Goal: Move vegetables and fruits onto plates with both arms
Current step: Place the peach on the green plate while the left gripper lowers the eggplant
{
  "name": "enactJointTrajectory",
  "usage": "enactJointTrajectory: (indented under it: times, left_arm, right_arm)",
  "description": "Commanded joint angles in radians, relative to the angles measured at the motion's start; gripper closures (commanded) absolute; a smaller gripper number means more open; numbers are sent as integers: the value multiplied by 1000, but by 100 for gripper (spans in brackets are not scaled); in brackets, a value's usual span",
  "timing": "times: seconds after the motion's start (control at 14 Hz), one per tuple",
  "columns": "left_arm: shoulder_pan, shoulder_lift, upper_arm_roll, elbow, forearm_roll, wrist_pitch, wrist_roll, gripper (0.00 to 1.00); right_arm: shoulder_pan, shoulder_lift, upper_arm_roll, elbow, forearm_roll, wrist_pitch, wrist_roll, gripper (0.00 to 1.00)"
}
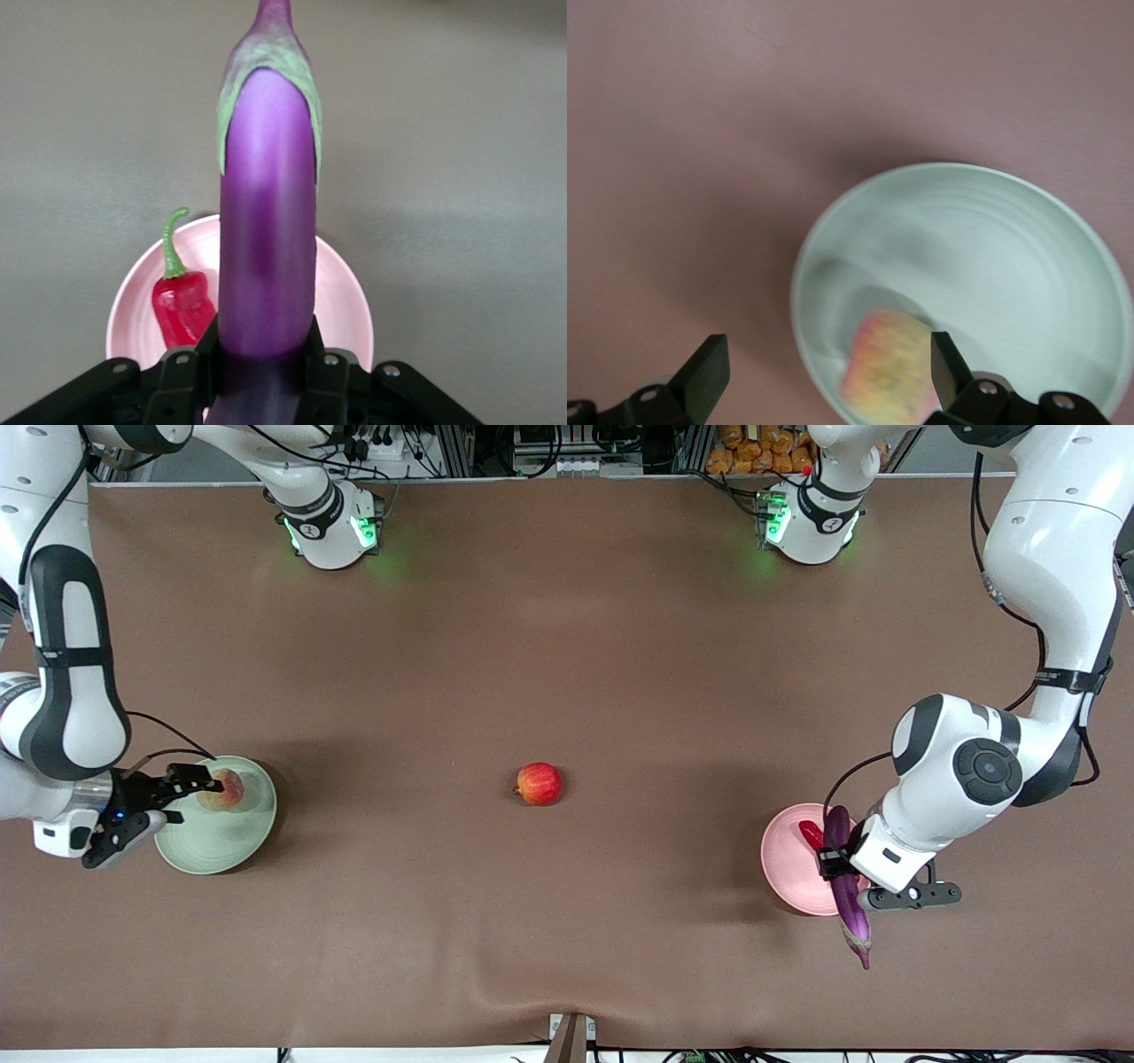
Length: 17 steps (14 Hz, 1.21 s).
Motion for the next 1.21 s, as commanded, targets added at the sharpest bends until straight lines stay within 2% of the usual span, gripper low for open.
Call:
enactJointTrajectory:
  times: [0.0,0.14,0.43,0.64,1.14]
  left_arm:
    - [-14,43,-3,51,-79,46,23,100]
    - [-30,92,-3,72,-83,113,8,100]
    - [-24,141,-1,75,-88,138,-12,100]
    - [-8,147,6,59,-181,137,-16,100]
    - [6,142,36,-12,-183,126,-58,100]
  right_arm:
    - [80,-22,-3,5,17,-38,183,0]
    - [146,-27,-3,6,18,-35,334,0]
    - [305,-33,-2,54,34,-27,643,0]
    - [431,-1,-2,114,32,-12,971,0]
    - [591,86,0,144,115,158,1437,0]
